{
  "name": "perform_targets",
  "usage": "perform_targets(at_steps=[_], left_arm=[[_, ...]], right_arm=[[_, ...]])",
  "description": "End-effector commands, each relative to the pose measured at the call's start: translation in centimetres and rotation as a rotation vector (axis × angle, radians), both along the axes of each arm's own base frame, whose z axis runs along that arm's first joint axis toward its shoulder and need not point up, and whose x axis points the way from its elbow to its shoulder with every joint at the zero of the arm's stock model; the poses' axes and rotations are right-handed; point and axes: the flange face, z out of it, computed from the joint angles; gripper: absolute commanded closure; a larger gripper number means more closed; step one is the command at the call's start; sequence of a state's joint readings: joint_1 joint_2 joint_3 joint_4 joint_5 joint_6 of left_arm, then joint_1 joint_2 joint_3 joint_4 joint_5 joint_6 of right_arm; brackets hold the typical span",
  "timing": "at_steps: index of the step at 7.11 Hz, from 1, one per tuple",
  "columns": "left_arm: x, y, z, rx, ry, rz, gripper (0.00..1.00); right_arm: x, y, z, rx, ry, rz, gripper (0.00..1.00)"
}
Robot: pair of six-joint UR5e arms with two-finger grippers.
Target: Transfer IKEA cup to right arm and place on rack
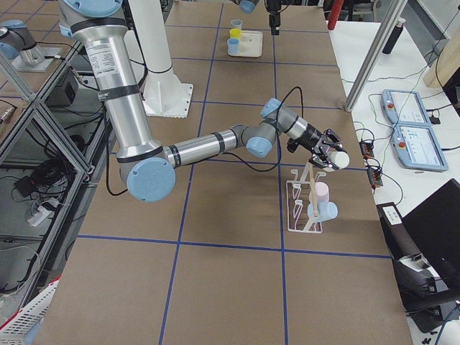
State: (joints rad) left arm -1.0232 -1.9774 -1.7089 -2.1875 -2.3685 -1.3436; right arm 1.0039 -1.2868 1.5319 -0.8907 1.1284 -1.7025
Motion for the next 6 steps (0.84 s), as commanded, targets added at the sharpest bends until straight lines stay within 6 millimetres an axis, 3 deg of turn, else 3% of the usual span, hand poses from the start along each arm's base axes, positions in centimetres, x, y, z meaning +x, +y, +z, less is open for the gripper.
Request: perform_targets(at_steps=[1, 3, 4, 6], left_arm=[[0.1, 0.1, 0.0, -0.001, 0.000, 0.003, 0.00], [0.1, 0.1, 0.0, -0.002, 0.001, 0.002, 0.00], [0.1, 0.0, 0.1, -0.003, -0.001, 0.001, 0.00], [0.1, 0.1, 0.0, -0.002, 0.001, 0.002, 0.00]], right_arm=[[-0.1, -0.2, 0.7, -0.012, -0.010, 0.012, 0.78], [0.0, -0.1, 1.4, -0.020, -0.001, 0.023, 0.72], [-0.1, 0.0, 1.7, -0.020, 0.011, 0.030, 0.64], [-1.5, -0.1, 2.6, -0.024, 0.039, 0.036, 0.57]])
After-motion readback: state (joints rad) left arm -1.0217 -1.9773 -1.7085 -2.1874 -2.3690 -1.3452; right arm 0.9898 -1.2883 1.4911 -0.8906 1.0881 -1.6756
